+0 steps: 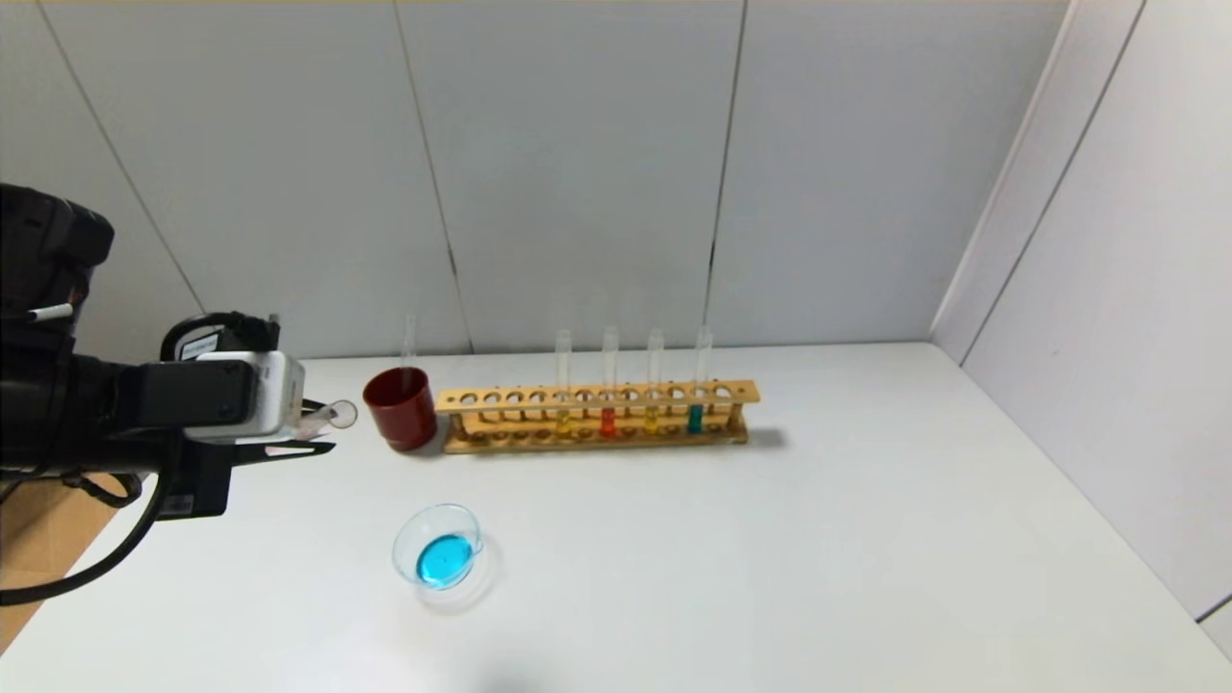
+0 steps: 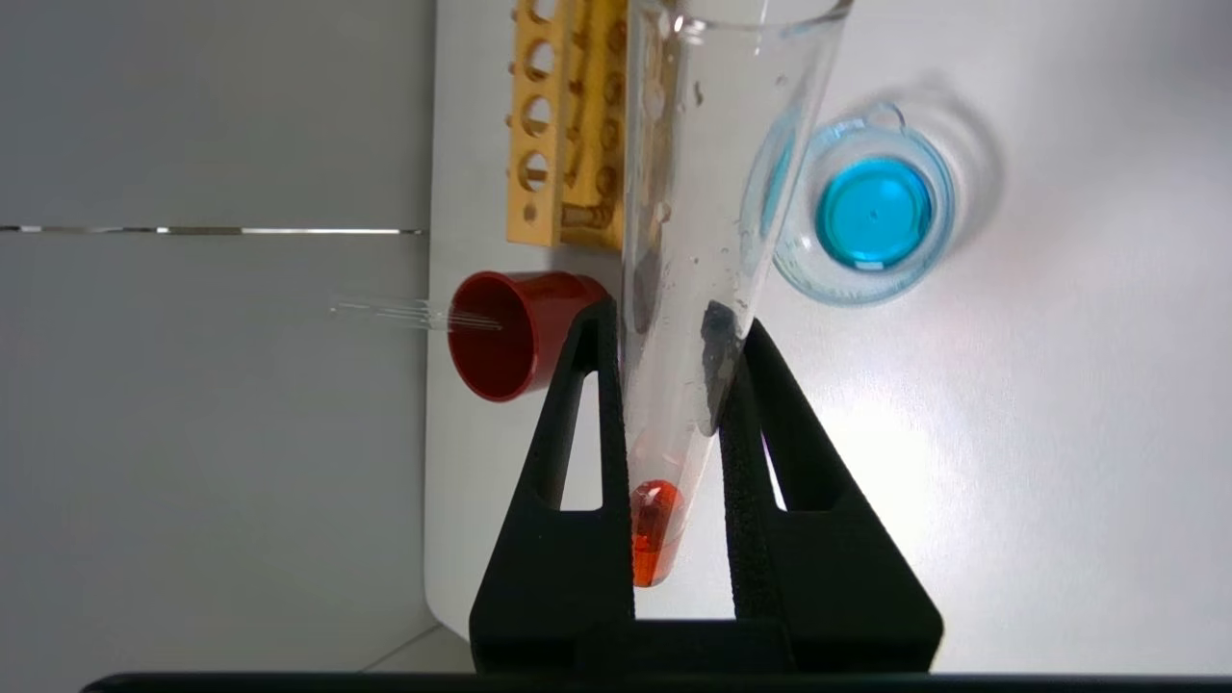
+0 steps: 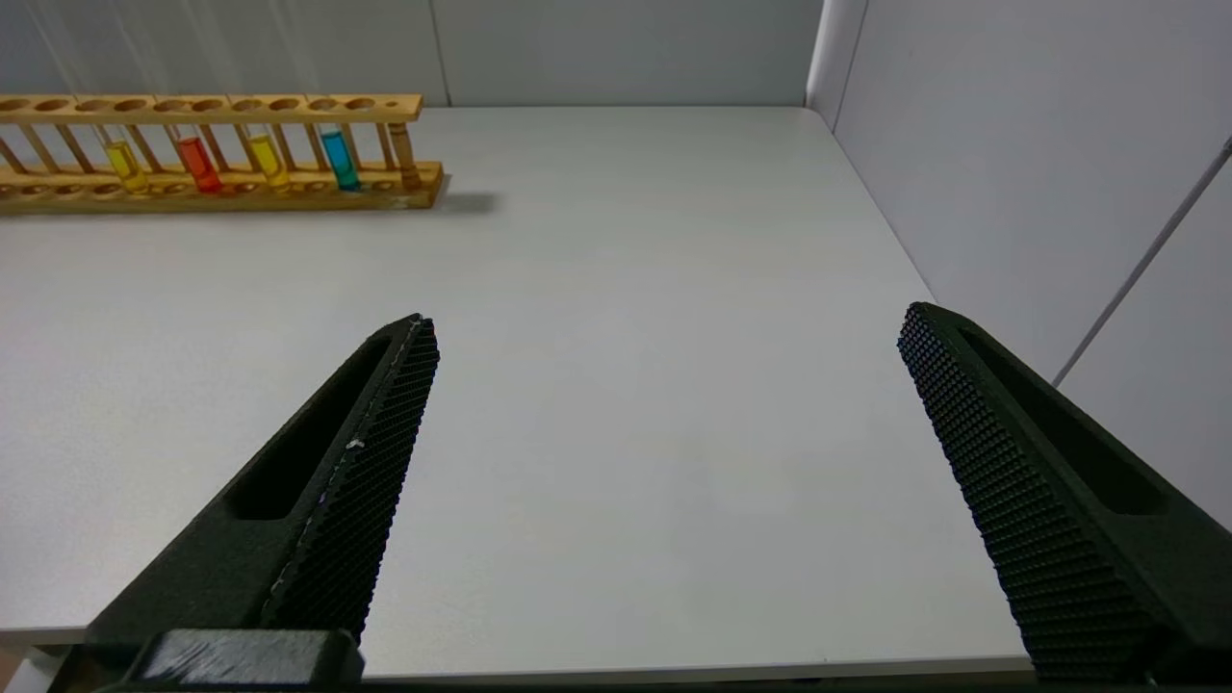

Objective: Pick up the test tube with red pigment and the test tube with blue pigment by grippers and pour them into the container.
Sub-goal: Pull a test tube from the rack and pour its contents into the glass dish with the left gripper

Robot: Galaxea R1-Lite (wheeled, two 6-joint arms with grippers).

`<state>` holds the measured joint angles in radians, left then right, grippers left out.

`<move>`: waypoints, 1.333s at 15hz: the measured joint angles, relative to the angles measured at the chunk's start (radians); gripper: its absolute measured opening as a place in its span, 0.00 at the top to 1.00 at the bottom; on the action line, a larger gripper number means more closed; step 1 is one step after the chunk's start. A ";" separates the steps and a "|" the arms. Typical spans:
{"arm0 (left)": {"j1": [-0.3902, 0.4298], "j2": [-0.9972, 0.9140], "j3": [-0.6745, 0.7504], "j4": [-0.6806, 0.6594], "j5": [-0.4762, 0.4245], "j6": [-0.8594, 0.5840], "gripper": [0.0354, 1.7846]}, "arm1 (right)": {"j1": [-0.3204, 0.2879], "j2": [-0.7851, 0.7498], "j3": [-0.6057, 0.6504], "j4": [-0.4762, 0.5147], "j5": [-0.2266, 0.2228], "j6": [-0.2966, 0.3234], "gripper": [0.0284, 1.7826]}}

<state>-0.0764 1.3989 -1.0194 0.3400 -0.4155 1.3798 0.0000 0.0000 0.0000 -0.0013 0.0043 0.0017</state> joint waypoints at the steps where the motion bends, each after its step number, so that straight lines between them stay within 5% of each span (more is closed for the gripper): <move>1: 0.001 -0.003 0.013 -0.001 0.007 0.022 0.84 | 0.000 0.000 0.000 0.000 0.000 0.000 0.02; 10: 0.023 0.042 0.056 -0.018 0.018 0.244 0.84 | 0.000 0.000 0.000 0.000 0.000 0.000 0.02; 16: 0.060 0.174 0.067 -0.227 0.013 0.411 0.84 | 0.000 0.000 0.000 0.000 0.000 0.000 0.02; 20: 0.070 0.229 0.070 -0.238 0.023 0.488 0.84 | 0.000 0.000 0.000 0.000 0.000 0.000 0.02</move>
<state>-0.0062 1.6279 -0.9491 0.1023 -0.3926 1.8674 0.0000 0.0000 0.0000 -0.0013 0.0038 0.0017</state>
